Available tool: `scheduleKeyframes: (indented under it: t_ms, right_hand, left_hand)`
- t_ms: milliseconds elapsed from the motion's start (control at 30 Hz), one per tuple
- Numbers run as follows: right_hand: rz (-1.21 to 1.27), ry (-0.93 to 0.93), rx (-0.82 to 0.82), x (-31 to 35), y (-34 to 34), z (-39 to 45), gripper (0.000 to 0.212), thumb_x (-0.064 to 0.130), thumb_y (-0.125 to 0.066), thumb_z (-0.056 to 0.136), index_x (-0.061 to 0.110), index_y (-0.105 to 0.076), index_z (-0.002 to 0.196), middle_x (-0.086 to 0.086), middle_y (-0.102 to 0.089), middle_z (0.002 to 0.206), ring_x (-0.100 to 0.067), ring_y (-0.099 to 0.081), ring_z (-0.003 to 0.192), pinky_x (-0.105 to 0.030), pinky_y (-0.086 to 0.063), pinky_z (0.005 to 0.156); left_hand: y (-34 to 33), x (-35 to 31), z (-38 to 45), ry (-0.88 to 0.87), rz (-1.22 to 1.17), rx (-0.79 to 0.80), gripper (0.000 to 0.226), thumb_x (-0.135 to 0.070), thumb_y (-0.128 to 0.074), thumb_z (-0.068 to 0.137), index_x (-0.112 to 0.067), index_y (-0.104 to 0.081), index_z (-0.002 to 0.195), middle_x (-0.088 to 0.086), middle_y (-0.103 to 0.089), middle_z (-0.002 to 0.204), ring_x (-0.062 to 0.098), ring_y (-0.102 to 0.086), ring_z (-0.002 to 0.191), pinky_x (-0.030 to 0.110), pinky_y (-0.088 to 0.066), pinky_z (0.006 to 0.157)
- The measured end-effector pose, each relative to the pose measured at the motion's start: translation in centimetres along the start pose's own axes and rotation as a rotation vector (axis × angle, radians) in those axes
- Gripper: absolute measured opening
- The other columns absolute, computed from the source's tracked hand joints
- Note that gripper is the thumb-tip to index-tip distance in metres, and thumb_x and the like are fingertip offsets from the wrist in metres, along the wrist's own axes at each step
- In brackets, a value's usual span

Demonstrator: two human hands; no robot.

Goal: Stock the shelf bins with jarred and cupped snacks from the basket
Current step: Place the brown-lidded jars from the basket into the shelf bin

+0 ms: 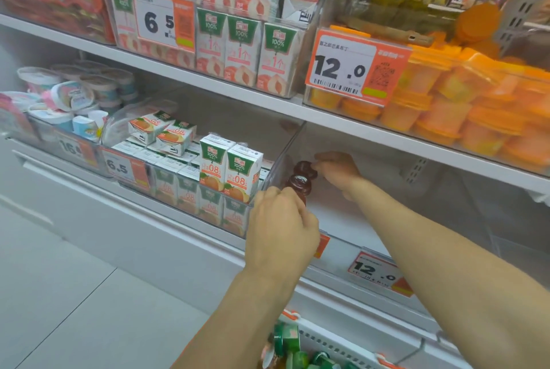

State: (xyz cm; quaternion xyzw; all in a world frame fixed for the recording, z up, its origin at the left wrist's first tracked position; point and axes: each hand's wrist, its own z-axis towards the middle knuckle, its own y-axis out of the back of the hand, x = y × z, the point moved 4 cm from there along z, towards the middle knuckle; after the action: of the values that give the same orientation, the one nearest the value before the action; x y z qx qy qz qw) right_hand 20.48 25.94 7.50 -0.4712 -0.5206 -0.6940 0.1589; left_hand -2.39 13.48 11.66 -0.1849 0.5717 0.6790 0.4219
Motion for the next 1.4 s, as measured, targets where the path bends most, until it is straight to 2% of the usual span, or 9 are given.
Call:
scheduleKeyframes:
  t_ms: [167,367,500,633,800,933,1067,1200,1400]
  right_hand:
    - [-0.049,0.308,-0.048,5.0,3.8,-10.2,0.012,0.017,-0.066,0.088,0.027,-0.073,0.085,0.005,-0.072,0.073,-0.006,-0.066,0.063,-0.022,-0.051,0.063]
    - [0.130,0.418,-0.077,2.2,1.2,-22.5,0.020,0.012,-0.064,0.084,0.030,-0.071,0.081,0.008,-0.069,0.068,-0.023,-0.067,0.065,-0.035,-0.056,0.061]
    - [-0.182,0.244,0.303,-6.0,-4.6,-27.3,0.022,0.017,-0.061,0.093,0.019,-0.061,0.114,0.005,-0.067,0.077,-0.007,-0.062,0.068,-0.024,-0.051,0.064]
    - [-0.579,0.144,0.825,-13.1,-9.9,-31.6,0.030,0.032,-0.067,0.089,0.009,-0.064,0.108,-0.010,-0.068,0.097,-0.027,-0.064,0.087,-0.038,-0.054,0.078]
    - [-0.861,0.189,1.024,-17.5,-12.5,-35.1,0.029,0.028,-0.073,0.085,0.003,-0.064,0.097,-0.014,-0.065,0.092,-0.031,-0.062,0.085,-0.039,-0.054,0.070]
    - [-0.735,0.192,0.960,-18.2,-13.9,-35.8,0.028,0.030,-0.065,0.090,0.010,-0.051,0.075,-0.011,-0.055,0.077,-0.032,-0.057,0.080,-0.036,-0.043,0.059]
    - [-0.711,0.217,0.918,-18.6,-15.8,-37.2,0.039,0.047,-0.061,0.092,0.011,-0.053,0.103,-0.011,-0.060,0.095,-0.033,-0.062,0.092,-0.035,-0.044,0.067]
    - [-0.848,0.277,0.886,-19.6,-17.5,-38.8,0.052,0.058,-0.056,0.091,0.013,-0.052,0.118,-0.013,-0.064,0.111,-0.034,-0.062,0.103,-0.040,-0.046,0.082]
    - [-0.539,0.080,0.851,-17.4,-16.2,-36.1,0.046,0.051,-0.065,0.084,0.021,-0.066,0.119,0.001,-0.064,0.118,-0.023,-0.060,0.109,-0.034,-0.050,0.089]
  left_hand:
    - [0.4,1.3,-0.5,0.086,0.100,0.160,0.014,-0.020,-0.057,0.086,-0.009,-0.065,0.085,0.011,-0.069,0.089,0.035,-0.063,0.093,0.039,-0.053,0.076]
    - [-3.8,5.5,-4.7,0.154,0.447,0.650,0.013,-0.018,-0.055,0.091,-0.011,-0.047,0.084,0.010,-0.058,0.094,0.030,-0.056,0.089,0.032,-0.043,0.072]
    - [-6.6,10.2,-11.1,0.121,0.640,0.870,0.033,-0.030,-0.057,0.093,-0.012,-0.056,0.121,0.008,-0.062,0.124,0.027,-0.060,0.112,0.035,-0.050,0.088]
    - [-9.3,16.9,-18.9,0.192,0.673,1.136,0.050,-0.034,-0.056,0.091,-0.021,-0.048,0.138,0.008,-0.060,0.126,0.029,-0.057,0.116,0.040,-0.049,0.097]
    - [-11.3,21.6,-23.7,0.376,0.532,0.873,0.086,-0.043,-0.067,0.081,-0.023,-0.023,0.153,0.015,-0.040,0.143,0.036,-0.048,0.126,0.044,-0.042,0.109]
    - [-11.8,22.6,-23.6,0.364,0.480,0.774,0.071,-0.024,-0.063,0.086,-0.022,-0.033,0.150,0.015,-0.048,0.139,0.033,-0.048,0.126,0.036,-0.041,0.108]
    - [-9.9,21.0,-21.5,0.397,0.490,0.858,0.037,-0.027,-0.059,0.091,-0.014,-0.058,0.125,0.008,-0.066,0.118,0.026,-0.061,0.107,0.030,-0.048,0.084]
    - [-5.9,21.3,-20.7,0.835,0.205,1.066,0.041,-0.033,-0.052,0.082,-0.005,-0.066,0.108,0.012,-0.063,0.080,0.020,-0.049,0.055,0.024,-0.032,0.046]
    - [-1.1,19.8,-18.5,1.159,-0.208,0.935,0.033,-0.027,-0.037,0.102,-0.002,-0.058,0.108,0.016,-0.072,0.078,0.028,-0.070,0.060,0.031,-0.056,0.059]
